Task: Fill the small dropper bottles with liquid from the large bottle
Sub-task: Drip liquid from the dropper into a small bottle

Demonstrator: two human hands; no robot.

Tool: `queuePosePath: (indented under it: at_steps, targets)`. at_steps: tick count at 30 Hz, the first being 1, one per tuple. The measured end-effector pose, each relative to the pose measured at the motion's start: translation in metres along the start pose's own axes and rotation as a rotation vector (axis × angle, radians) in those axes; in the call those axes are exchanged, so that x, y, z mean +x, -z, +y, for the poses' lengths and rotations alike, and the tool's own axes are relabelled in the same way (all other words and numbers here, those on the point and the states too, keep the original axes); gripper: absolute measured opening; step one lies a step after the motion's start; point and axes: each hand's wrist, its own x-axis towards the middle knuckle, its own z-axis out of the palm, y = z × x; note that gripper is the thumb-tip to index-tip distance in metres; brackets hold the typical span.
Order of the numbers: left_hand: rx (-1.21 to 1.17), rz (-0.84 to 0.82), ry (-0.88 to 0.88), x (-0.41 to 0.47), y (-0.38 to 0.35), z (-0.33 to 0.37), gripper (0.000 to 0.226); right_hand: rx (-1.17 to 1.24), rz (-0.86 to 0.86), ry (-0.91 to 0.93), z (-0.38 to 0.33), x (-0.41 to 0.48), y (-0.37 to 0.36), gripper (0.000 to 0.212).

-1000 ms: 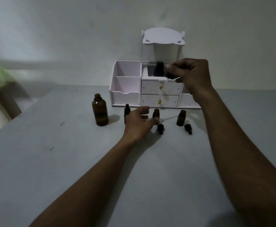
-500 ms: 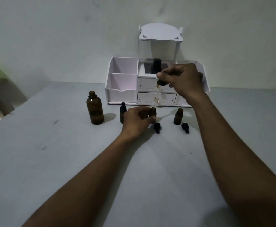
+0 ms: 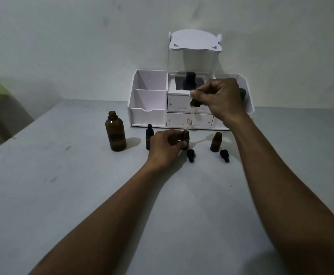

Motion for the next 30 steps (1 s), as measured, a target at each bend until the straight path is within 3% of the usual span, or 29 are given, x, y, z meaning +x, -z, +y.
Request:
queuePosePath:
  at_steps: [5, 10, 13, 17, 21, 23, 25, 30]
  targets:
    - [-0.011, 0.011, 0.021, -0.001, -0.001, 0.000, 0.030, 0.026, -0.018, -0.020, -0.002, 0.001, 0.005, 0.014]
    - [0.037, -0.028, 0.051, -0.004, 0.003, 0.003, 0.055, 0.072, 0.079, 0.008, -0.010, 0.005, 0.014, 0.016]
    - [0.114, -0.010, -0.012, -0.010, 0.013, 0.012, 0.055, 0.129, 0.152, 0.007, -0.015, 0.007, 0.019, 0.019]
    - [0.157, 0.155, -0.233, -0.028, 0.046, 0.036, 0.042, 0.257, 0.212, 0.070, -0.035, 0.005, 0.017, 0.017]
    - [0.077, 0.483, -0.463, -0.039, 0.104, 0.044, 0.021, 0.427, 0.188, 0.122, -0.066, 0.002, -0.006, 0.009]
    - [0.059, 0.623, -0.434, -0.035, 0.139, 0.032, 0.019, 0.517, 0.144, 0.125, -0.084, 0.003, -0.030, 0.009]
    - [0.069, 0.634, -0.342, -0.026, 0.155, 0.014, 0.028, 0.558, 0.136, 0.115, -0.091, 0.003, -0.046, 0.010]
    - [0.007, 0.378, -0.063, -0.014, 0.172, -0.035, 0.058, 0.561, 0.082, 0.078, -0.096, 0.004, -0.084, 0.011]
